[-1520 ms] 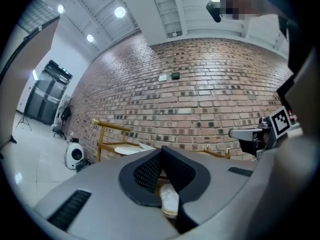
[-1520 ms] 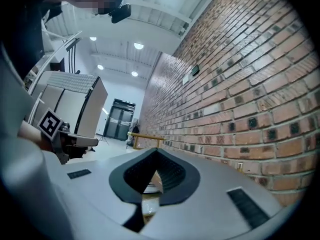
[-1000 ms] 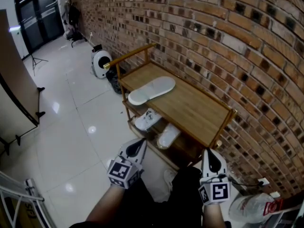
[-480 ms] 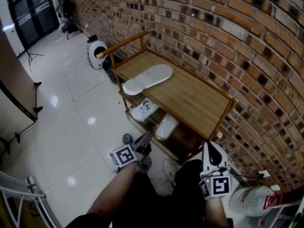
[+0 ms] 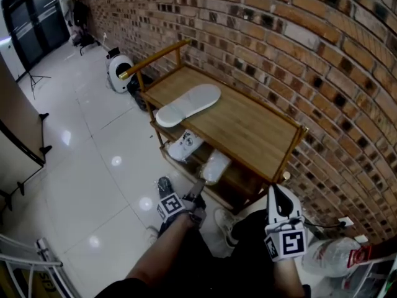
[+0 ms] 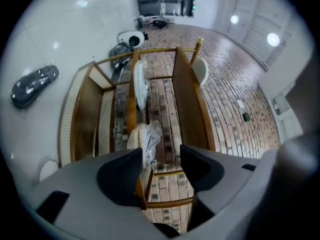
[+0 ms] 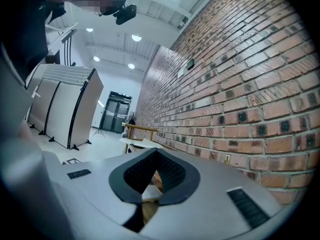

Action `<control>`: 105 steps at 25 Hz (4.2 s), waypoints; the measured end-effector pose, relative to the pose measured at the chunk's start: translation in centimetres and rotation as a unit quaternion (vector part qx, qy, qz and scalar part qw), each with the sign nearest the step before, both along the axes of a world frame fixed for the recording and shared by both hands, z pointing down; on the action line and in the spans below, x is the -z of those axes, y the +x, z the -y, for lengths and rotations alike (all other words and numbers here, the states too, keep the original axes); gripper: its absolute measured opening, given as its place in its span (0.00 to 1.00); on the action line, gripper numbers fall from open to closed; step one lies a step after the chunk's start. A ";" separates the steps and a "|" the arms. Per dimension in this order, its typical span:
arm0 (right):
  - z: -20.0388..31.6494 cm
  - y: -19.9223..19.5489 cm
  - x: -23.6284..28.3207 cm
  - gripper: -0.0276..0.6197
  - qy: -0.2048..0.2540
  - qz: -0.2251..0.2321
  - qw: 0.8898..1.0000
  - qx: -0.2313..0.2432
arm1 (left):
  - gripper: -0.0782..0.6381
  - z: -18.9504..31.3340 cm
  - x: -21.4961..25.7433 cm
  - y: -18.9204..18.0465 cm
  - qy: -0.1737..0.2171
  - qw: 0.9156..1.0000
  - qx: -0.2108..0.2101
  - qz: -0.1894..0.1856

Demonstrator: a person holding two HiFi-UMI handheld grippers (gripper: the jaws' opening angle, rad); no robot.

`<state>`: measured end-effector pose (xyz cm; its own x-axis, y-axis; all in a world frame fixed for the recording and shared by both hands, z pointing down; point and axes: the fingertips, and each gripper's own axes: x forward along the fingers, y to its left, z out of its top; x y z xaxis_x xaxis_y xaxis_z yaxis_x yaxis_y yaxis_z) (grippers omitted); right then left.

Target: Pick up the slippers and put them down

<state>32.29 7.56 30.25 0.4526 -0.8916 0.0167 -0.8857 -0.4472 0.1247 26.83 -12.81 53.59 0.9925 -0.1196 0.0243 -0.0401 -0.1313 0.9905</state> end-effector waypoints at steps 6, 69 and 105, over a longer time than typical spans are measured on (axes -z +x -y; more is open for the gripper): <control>1.3 -0.4 -0.4 0.06 -0.007 0.004 1.000 0.014 | 0.51 0.2 -3.5 1.8 -0.013 0.998 0.010 0.056; 15.3 -23.6 -0.2 0.06 0.015 0.027 0.921 0.388 | 0.22 7.0 9.5 -39.8 0.104 0.894 0.430 -0.074; 39.2 -19.4 -32.3 0.05 -0.166 0.160 0.929 0.290 | 0.22 20.6 -16.0 -33.1 -0.001 0.892 0.453 -0.003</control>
